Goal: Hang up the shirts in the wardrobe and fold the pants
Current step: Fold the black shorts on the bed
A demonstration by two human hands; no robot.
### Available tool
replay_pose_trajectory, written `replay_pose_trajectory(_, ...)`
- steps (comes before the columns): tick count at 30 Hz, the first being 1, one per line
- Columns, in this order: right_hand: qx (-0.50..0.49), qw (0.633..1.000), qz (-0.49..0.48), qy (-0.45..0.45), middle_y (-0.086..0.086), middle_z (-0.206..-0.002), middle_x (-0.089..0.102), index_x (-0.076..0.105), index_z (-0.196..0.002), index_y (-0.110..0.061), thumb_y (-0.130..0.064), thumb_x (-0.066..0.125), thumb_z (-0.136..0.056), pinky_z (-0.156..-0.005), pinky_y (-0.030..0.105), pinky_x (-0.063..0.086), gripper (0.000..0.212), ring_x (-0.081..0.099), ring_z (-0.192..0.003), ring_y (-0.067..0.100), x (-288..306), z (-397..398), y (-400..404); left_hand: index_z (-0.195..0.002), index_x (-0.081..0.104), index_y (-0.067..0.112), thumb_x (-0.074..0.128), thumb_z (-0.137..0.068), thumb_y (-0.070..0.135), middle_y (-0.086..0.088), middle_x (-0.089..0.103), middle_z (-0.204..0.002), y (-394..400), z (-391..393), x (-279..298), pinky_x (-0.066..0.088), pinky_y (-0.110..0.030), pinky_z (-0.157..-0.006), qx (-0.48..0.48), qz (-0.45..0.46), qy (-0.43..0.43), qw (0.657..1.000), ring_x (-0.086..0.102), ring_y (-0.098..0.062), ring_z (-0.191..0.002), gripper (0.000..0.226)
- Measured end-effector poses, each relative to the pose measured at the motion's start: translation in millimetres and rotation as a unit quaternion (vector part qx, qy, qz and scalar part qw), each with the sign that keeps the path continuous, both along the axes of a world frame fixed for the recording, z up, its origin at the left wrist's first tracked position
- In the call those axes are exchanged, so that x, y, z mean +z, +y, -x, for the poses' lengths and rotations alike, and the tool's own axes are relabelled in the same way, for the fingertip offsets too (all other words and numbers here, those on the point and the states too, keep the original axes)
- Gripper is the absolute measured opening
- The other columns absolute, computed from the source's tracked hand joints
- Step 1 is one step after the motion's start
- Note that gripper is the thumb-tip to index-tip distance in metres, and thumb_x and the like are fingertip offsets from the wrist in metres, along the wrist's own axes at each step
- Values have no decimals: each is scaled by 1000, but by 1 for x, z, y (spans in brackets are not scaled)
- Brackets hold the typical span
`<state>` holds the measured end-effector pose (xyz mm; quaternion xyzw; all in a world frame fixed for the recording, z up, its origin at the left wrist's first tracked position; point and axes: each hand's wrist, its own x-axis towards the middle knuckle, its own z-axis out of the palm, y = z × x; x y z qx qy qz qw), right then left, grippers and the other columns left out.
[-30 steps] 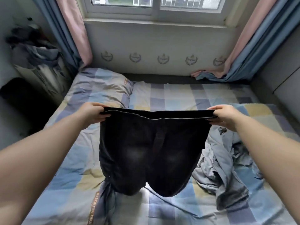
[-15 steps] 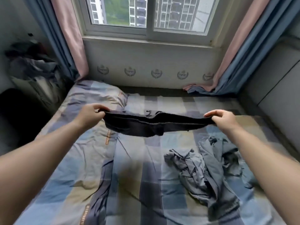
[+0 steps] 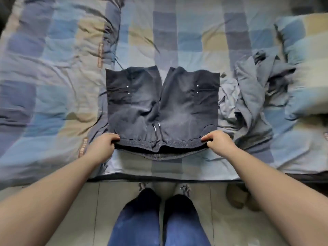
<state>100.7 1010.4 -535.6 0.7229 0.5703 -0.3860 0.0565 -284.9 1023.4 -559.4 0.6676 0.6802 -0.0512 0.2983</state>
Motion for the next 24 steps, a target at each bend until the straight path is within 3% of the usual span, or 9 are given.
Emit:
replay_pose_trajectory(5,58,997,54,-18,6,-116,69,72,-110,-12,-1,52,-84,-89,25,46,35,61,-108,21,-60,6,-33,-117,68,15,51,-86,0,-3,62,-129,-44,2,-53,44,-33,-98,-33,102,33,994,56,-24,-119,38)
replay_pose_trajectory(10,89,991,90,-39,3,-119,67,71,-113,-16,-5,53,-86,-86,25,46,33,60,-108,21,-85,6,-47,-121,66,10,64,-90,25,-4,62,-129,-52,-2,-73,40,-29,-99,21,180,7,983,56,-20,-119,34)
replay_pose_trajectory(13,120,982,136,-55,-2,-123,65,69,-116,-19,-10,54,-88,-85,23,43,32,58,-112,19,-92,9,-44,-119,67,8,64,-90,29,-4,64,-125,-44,-2,-79,41,-22,-90,40,231,0,972,59,-19,-112,36)
replay_pose_trajectory(18,180,957,208,-98,-5,-122,65,68,-112,-26,-23,53,-89,-93,33,48,28,57,-112,21,-106,31,-32,-118,67,11,54,-96,20,-9,66,-119,-30,4,-88,44,-30,-92,97,235,-16,967,59,-26,-111,27)
replay_pose_trajectory(24,193,968,163,0,-2,-129,58,60,-124,-28,-24,49,-91,-92,33,44,35,53,-117,22,-127,122,15,-120,65,13,53,-97,21,-8,64,-124,28,35,-101,41,-25,-89,138,223,-31,964,59,-22,-112,28)
